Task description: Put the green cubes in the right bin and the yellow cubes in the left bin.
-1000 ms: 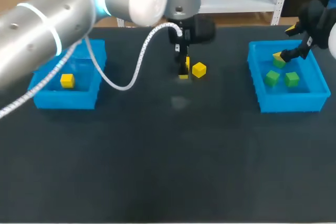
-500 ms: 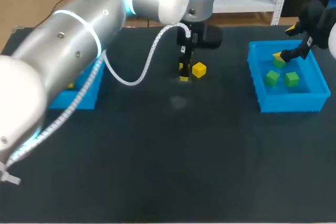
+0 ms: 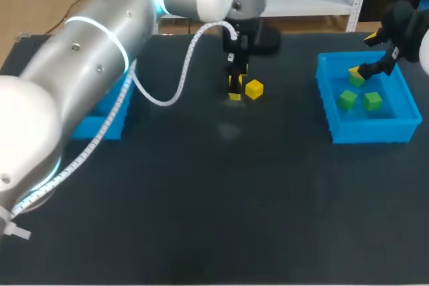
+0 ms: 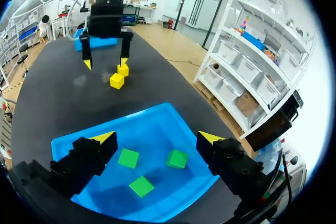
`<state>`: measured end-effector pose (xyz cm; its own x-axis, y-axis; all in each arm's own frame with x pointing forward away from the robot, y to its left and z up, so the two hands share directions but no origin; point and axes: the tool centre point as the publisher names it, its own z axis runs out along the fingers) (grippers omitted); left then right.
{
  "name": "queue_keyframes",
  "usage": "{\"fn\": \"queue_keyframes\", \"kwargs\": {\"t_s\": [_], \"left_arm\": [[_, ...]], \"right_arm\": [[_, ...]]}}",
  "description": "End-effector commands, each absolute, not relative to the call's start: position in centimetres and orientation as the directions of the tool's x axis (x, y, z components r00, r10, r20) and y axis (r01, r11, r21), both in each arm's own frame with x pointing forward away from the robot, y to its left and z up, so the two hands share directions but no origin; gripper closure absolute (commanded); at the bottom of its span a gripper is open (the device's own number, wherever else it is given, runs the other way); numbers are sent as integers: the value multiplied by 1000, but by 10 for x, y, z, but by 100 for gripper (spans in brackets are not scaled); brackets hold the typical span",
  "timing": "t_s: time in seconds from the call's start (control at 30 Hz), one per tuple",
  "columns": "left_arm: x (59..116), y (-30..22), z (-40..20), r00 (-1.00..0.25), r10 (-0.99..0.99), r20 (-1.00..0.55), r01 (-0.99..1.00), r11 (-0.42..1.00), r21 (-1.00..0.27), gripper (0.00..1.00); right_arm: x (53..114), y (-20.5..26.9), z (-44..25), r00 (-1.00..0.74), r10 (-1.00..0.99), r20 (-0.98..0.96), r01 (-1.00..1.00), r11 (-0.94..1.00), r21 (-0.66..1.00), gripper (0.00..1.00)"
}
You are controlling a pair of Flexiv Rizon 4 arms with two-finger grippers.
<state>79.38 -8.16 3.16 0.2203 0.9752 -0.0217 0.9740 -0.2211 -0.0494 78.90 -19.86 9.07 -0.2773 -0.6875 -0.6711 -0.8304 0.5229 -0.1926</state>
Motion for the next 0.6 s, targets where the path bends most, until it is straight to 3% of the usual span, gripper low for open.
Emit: {"fn": "queue_keyframes", "kwargs": {"t_s": [0.03, 0.27, 0.43, 0.6], "left_arm": [[799, -81, 37, 222, 975, -22, 973, -223, -64, 0], [799, -81, 37, 222, 975, -22, 973, -223, -64, 0], [804, -69, 22, 125, 991, 52, 992, -123, -34, 0], [815, -70, 10, 106, 992, 68, 994, -104, -35, 0]], "right_arm": [[788, -199, 91, -277, -687, -671, -830, 524, -193, 0], [788, -199, 91, -277, -687, -671, -830, 524, -193, 0], [788, -199, 91, -277, -687, -671, -830, 524, -193, 0], [788, -199, 91, -277, -687, -671, -830, 524, -193, 0]]}}
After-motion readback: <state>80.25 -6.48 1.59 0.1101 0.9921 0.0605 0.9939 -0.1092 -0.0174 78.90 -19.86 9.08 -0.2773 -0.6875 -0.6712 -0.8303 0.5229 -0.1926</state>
